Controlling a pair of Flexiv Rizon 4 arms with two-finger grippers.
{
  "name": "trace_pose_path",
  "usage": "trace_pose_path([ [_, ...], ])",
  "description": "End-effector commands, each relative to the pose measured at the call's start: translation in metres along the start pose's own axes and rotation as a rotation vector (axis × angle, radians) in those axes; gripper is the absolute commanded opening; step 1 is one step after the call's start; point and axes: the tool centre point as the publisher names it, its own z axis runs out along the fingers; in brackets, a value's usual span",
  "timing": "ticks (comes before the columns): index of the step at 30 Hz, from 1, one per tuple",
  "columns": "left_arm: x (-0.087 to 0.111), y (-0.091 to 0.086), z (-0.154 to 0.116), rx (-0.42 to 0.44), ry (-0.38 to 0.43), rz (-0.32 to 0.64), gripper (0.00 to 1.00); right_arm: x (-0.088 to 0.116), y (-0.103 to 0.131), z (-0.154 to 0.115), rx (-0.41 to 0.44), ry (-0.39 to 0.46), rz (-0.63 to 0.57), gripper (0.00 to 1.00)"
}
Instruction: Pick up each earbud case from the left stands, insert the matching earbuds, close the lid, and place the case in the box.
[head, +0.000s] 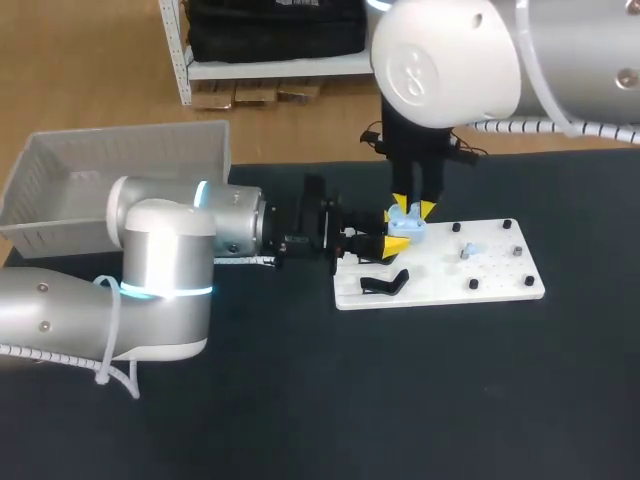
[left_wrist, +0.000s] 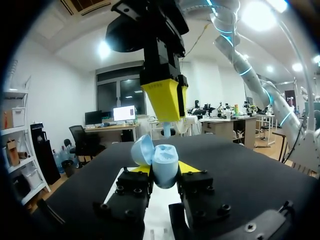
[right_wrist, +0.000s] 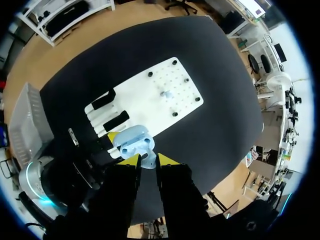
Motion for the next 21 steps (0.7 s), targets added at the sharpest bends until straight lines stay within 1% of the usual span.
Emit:
trace_pose_path([
  [1, 0.0012, -0.0004, 0.0008, -0.005, -0.004, 0.003, 0.0, 0.0021, -0.0015, -0.0006, 0.0, 0.007, 0.01, 0.0],
  [4, 0.0012, -0.0004, 0.0008, -0.005, -0.004, 0.003, 0.0, 0.003, -0.0026, -0.0012, -0.015, 0.003, 0.012, 0.0],
  [16, 0.0012, -0.0004, 0.0008, -0.005, -0.004, 0.003, 0.0, 0.003, -0.0026, -0.0012, -0.015, 0.003, 0.012, 0.0],
  [18, 0.0012, -0.0004, 0.0008, -0.005, -0.004, 0.003, 0.0, 0.0038, -0.0014, -0.0034, -0.034, 0.019, 0.07, 0.0],
  [21, 0.0012, -0.0004, 0.0008, -0.005, -0.004, 0.003, 0.0, 0.0051, 0.0002, -0.005, -0.021, 0.019, 0.131, 0.0],
])
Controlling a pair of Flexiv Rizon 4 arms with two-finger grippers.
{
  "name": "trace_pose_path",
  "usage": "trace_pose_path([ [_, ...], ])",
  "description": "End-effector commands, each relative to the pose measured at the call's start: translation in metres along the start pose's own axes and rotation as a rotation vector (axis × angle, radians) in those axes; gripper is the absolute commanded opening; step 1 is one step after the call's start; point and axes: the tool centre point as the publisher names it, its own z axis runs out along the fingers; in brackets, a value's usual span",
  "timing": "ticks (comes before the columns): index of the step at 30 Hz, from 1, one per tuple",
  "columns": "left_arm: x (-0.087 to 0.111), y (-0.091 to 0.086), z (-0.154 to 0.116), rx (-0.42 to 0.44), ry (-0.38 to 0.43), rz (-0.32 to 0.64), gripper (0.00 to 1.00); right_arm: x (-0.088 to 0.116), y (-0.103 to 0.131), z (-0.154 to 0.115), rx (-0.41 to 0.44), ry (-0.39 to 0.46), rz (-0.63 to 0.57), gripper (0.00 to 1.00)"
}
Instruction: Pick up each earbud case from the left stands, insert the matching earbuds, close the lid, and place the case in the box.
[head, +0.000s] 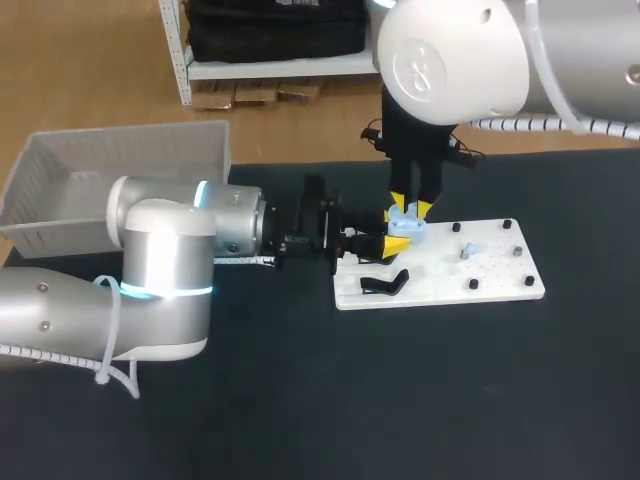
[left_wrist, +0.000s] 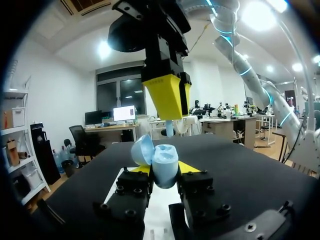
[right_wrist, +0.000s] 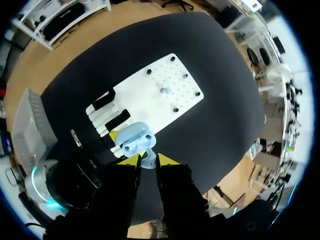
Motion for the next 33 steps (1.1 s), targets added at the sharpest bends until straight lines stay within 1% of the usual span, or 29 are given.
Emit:
trace_pose_path([
  [1, 0.001, 0.0, 0.001, -0.005, -0.004, 0.003, 0.0, 0.003, -0.002, -0.002, 0.005, -0.008, 0.054, 0.0],
  [6, 0.001, 0.0, 0.001, -0.005, -0.004, 0.003, 0.0, 0.002, -0.002, -0.001, 0.011, 0.001, 0.106, 0.0],
  [10, 0.001, 0.0, 0.001, -0.005, -0.004, 0.003, 0.0, 0.003, -0.002, 0.001, 0.007, -0.013, 0.129, 0.0],
  [17, 0.001, 0.0, 0.001, -0.005, -0.004, 0.003, 0.0, 0.003, 0.001, 0.003, -0.007, -0.034, 0.139, 0.0],
  [33, 0.001, 0.0, 0.001, -0.005, -0.004, 0.003, 0.0, -0.002, 0.003, 0.009, 0.022, -0.056, 0.156, 0.0],
])
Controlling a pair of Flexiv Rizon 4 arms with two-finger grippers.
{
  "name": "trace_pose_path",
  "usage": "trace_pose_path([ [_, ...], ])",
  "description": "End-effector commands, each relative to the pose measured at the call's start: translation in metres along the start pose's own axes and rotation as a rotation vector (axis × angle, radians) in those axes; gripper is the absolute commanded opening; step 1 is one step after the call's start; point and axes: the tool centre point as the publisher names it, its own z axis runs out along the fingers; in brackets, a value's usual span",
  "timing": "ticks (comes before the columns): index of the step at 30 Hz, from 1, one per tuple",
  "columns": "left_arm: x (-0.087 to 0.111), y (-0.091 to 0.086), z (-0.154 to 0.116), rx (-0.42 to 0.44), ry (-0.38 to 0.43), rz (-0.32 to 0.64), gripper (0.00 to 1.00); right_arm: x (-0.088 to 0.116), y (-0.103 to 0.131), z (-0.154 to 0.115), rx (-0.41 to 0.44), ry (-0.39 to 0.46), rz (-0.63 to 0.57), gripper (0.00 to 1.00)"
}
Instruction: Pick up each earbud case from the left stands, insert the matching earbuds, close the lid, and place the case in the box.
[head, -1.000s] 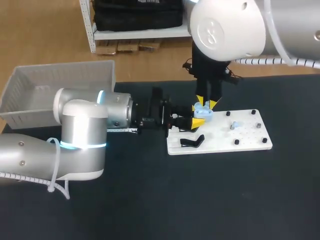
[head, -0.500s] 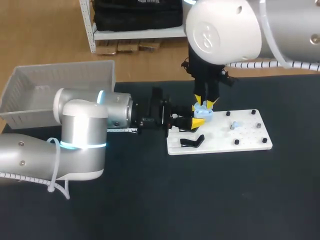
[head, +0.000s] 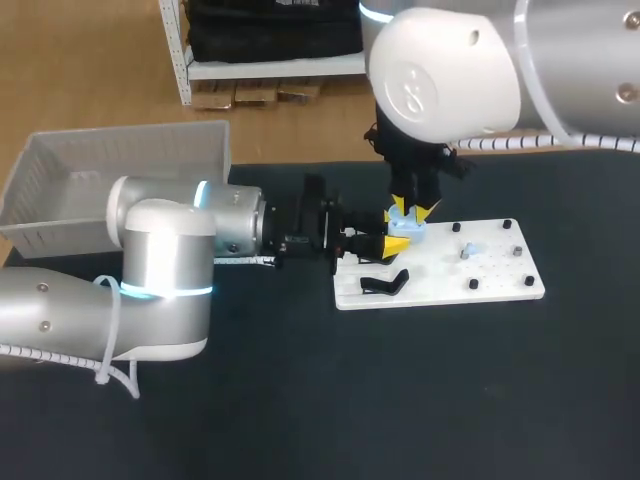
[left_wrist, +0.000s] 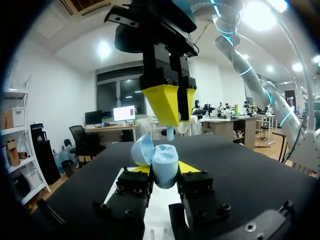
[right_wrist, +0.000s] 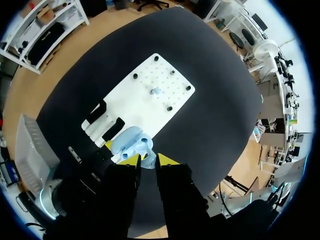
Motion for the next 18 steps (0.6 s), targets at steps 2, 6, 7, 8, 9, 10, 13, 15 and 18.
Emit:
trace_pose_path([
  [2, 0.0013, -0.0004, 0.0007, -0.005, -0.004, 0.003, 0.0, -0.0004, 0.0025, 0.0013, 0.001, -0.005, 0.002, 0.0],
  [6, 0.0013, -0.0004, 0.0007, -0.005, -0.004, 0.003, 0.0, -0.0019, 0.0039, 0.0025, 0.001, -0.007, 0.001, 0.0],
  [7, 0.0013, -0.0004, 0.0007, -0.005, -0.004, 0.003, 0.0, -0.0025, 0.0043, 0.0033, 0.002, -0.008, 0.001, 0.0],
  [8, 0.0013, -0.0004, 0.0007, -0.005, -0.004, 0.003, 0.0, -0.0027, 0.0045, 0.0035, 0.003, -0.009, 0.001, 0.0],
  [9, 0.0013, -0.0004, 0.0007, -0.005, -0.004, 0.003, 0.0, -0.0031, 0.0048, 0.0039, 0.004, -0.009, 0.001, 0.0],
  [10, 0.0013, -0.0004, 0.0007, -0.005, -0.004, 0.003, 0.0, -0.0035, 0.005, 0.0042, 0.005, -0.009, 0.001, 0.0],
  [13, 0.0013, -0.0004, 0.0007, -0.005, -0.004, 0.003, 0.0, -0.0049, 0.0058, 0.0058, 0.01, -0.008, 0.002, 0.0],
  [15, 0.0013, -0.0004, 0.0007, -0.005, -0.004, 0.003, 0.0, -0.0057, 0.0062, 0.0067, 0.012, -0.007, 0.002, 0.0],
  [18, 0.0013, -0.0004, 0.0007, -0.005, -0.004, 0.003, 0.0, -0.0063, 0.0068, 0.0071, 0.013, -0.005, 0.003, 0.0],
])
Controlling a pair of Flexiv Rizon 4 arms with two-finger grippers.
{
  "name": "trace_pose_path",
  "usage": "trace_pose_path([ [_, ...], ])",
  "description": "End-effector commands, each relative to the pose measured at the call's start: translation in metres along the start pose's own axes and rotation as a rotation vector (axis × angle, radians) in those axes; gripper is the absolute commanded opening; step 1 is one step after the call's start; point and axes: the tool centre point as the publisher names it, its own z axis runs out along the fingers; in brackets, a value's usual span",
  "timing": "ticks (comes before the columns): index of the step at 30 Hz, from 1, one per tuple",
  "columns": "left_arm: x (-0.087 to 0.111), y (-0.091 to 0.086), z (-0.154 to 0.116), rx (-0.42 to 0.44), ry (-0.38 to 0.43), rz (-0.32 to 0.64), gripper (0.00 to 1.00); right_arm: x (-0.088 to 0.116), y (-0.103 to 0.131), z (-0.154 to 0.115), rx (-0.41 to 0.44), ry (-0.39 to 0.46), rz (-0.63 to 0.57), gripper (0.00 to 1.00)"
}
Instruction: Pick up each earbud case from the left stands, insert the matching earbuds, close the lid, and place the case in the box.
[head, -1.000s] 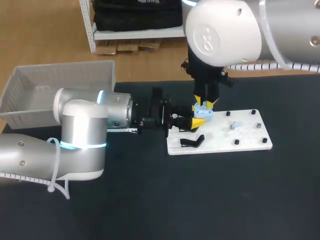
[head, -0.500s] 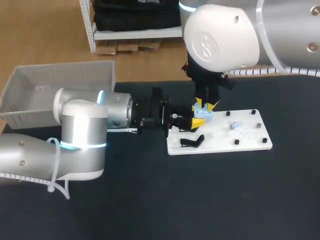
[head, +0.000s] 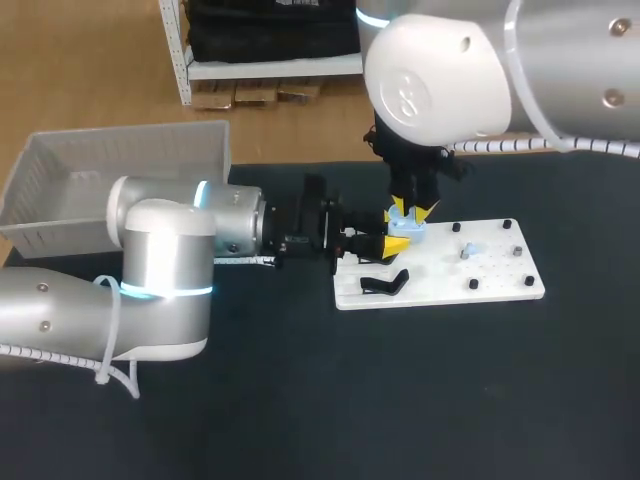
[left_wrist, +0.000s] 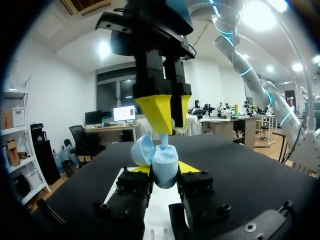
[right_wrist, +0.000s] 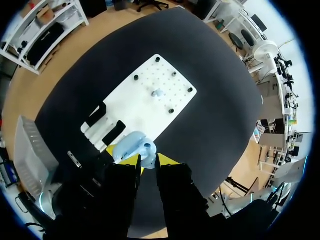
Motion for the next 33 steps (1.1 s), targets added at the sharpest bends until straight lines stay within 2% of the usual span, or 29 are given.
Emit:
trace_pose_path([
  [1, 0.001, 0.0, 0.001, -0.005, -0.004, 0.003, 0.0, -0.001, 0.002, 0.0, 0.006, 0.003, 0.002, 0.0],
  [29, 0.001, 0.0, 0.001, -0.005, -0.004, 0.003, 0.0, -0.006, 0.005, 0.012, 0.045, 0.004, 0.022, 0.0],
  [30, 0.001, 0.0, 0.001, -0.005, -0.004, 0.003, 0.0, -0.006, 0.005, 0.012, 0.045, 0.005, 0.022, 0.14],
  [31, 0.001, 0.0, 0.001, -0.005, -0.004, 0.003, 0.0, -0.006, 0.004, 0.012, 0.043, 0.009, 0.023, 0.33],
  [32, 0.001, 0.0, 0.001, -0.005, -0.004, 0.003, 0.0, -0.006, 0.004, 0.012, 0.041, 0.011, 0.024, 0.4],
  [33, 0.001, 0.0, 0.001, -0.005, -0.004, 0.003, 0.0, -0.006, 0.003, 0.012, 0.039, 0.012, 0.024, 0.42],
])
